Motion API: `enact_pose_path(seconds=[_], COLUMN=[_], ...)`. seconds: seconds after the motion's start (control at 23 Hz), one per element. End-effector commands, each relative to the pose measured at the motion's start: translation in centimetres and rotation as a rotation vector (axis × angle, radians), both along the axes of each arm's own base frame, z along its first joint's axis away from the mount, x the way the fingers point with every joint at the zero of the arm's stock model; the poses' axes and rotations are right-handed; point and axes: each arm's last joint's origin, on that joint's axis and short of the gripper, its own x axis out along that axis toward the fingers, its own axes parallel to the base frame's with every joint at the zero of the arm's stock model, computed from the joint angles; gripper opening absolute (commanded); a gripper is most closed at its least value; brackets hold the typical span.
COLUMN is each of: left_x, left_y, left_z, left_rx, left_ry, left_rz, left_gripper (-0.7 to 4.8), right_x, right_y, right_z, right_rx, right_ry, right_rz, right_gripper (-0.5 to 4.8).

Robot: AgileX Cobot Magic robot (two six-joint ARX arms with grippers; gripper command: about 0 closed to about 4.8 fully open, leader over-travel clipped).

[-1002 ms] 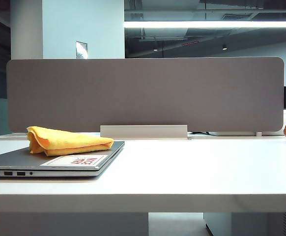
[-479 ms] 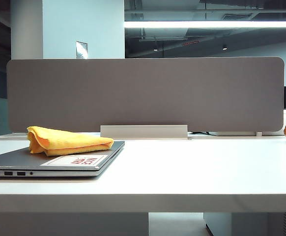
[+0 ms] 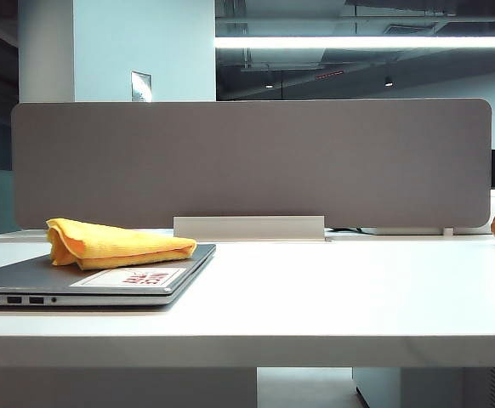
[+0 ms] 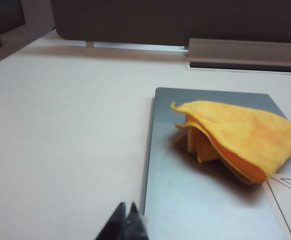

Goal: Pick up the yellow rag and put it over the laptop.

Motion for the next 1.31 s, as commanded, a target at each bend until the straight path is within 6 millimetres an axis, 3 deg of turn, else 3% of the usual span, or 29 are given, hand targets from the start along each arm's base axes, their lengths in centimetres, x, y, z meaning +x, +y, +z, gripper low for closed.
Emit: enact_pose_path(seconds=[0.04,0.52,1.31], left_x=[-0.1,-1.2,-1.1], left_y=[0.0,0.1,1.2], left_z=[0.2,-0.2,0.1], left_rx=[0.019,0.022,0.041], left_ry=[-0.013,0.008,-0.023], left_rz=[0.001,0.001,-0.019], left_gripper=[-0.05,-0.05,-0.05], right_x=[0.0,0.0,0.0], right_y=[0.0,0.0,0.0], right_z=[0.0,0.0,0.0], right_rx=[0.004,0.004,0.004], right_ry=[-0.012,-0.012,-0.014], right_rz=[0.0,0.0,0.001], right_gripper=[-0.01,-0.01,-0.01])
